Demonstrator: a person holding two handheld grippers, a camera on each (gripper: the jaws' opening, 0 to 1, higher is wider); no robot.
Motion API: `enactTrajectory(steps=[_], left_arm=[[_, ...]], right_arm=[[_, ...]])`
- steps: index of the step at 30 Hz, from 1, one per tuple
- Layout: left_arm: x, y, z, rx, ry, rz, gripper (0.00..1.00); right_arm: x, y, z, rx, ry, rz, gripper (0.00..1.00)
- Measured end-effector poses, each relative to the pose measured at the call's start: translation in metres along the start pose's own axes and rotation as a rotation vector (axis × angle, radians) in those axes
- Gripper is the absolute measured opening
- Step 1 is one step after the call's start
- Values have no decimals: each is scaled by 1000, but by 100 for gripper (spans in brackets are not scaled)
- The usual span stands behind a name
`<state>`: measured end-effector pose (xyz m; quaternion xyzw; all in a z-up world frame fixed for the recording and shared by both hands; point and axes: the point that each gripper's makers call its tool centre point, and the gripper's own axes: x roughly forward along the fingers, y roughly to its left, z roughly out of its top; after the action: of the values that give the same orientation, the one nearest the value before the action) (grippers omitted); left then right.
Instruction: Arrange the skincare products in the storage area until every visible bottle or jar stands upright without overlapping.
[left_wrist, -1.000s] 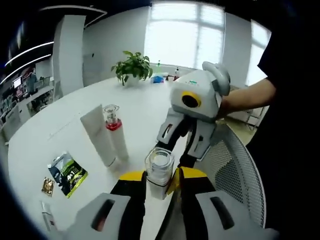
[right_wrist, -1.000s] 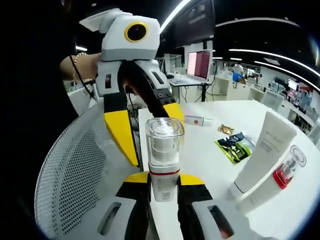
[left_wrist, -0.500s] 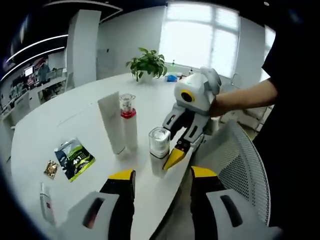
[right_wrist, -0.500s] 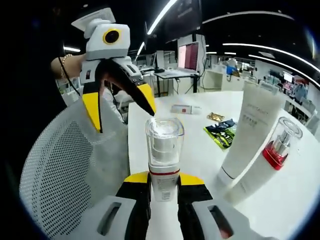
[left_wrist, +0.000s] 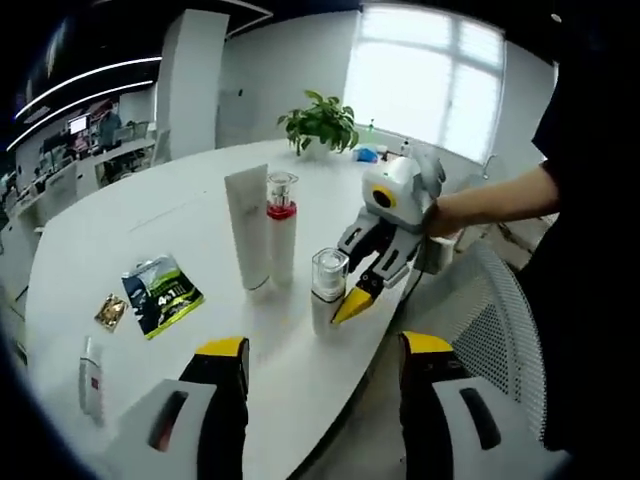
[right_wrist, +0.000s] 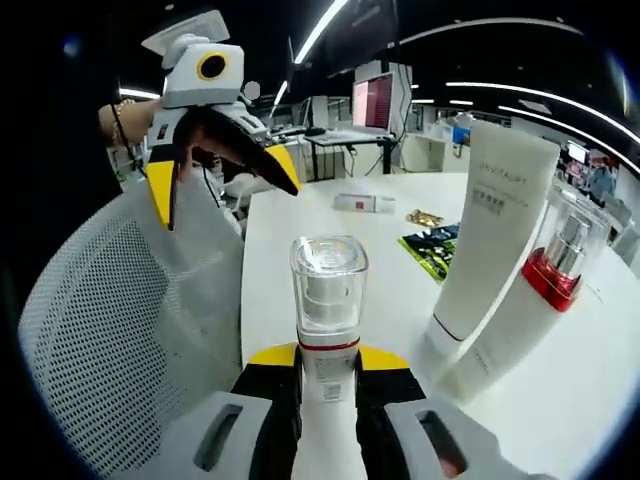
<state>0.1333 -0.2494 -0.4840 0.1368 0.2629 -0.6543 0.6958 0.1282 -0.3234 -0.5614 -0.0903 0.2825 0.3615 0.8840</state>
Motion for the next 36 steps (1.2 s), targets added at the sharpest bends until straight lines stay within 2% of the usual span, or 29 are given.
enactTrajectory(steps=[6,12,20,36], left_arm=[[-2,6,-5,-10,12,23,63],[-2,12,-7,-23,11,41,71],[1,16,-8,-40,7,55,78],[0,16,-15,-58,22,67,78]], right_arm=[[0,-9,-10,-7,7,-13,11],[-2,-18,-10,-7,-21,-28,11],[-6,-32,-12,-52,-4,-30,11],[-8,-55,-11,-85,18,-5,12]])
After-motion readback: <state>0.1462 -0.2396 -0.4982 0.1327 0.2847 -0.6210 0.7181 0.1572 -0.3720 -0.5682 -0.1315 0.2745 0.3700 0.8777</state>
